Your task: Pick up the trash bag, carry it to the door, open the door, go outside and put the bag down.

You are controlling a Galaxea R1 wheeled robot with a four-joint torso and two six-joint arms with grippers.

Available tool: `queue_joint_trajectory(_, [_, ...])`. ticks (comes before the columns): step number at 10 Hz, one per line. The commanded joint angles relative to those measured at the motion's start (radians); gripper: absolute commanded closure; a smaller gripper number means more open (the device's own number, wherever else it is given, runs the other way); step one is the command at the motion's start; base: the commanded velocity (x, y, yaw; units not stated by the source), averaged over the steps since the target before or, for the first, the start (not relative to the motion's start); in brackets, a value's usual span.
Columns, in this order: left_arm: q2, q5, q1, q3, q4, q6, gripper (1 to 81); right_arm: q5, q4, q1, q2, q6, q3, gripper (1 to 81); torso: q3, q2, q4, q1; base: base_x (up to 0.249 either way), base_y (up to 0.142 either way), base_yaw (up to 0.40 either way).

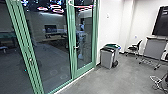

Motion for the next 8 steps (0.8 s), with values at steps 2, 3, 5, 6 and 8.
queue_joint_trajectory(2, [-0.002,0.070,-0.068,0.003,0.000,0.007,81.1,-0.055,-0.006,0.050,0.004,-0.004,0.007,1.0,0.000,0.000,0.000,0.000,0.168,0.000,0.000])
queue_joint_trajectory(3, [-0.002,0.070,-0.068,0.003,0.002,0.007,81.1,-0.055,-0.006,0.050,0.004,-0.004,0.007,1.0,0.000,0.000,0.000,0.000,0.168,0.000,0.000])
queue_joint_trajectory(5, [-0.003,0.070,-0.068,0.003,0.000,0.007,81.1,-0.055,-0.006,0.050,0.005,-0.004,0.007,1.0,0.000,0.000,0.000,0.000,0.168,0.000,0.000])
queue_joint_trajectory(6, [-0.003,0.070,-0.068,0.003,0.002,0.007,81.1,-0.055,-0.006,0.050,0.004,-0.004,0.007,1.0,0.000,0.000,0.000,0.000,0.168,0.000,0.000])
queue_joint_trajectory(8, [-0.002,0.070,-0.068,0.003,0.002,0.007,81.1,-0.055,-0.006,0.050,0.005,-0.004,0.007,1.0,0.000,0.000,0.000,0.000,0.168,0.000,0.000])
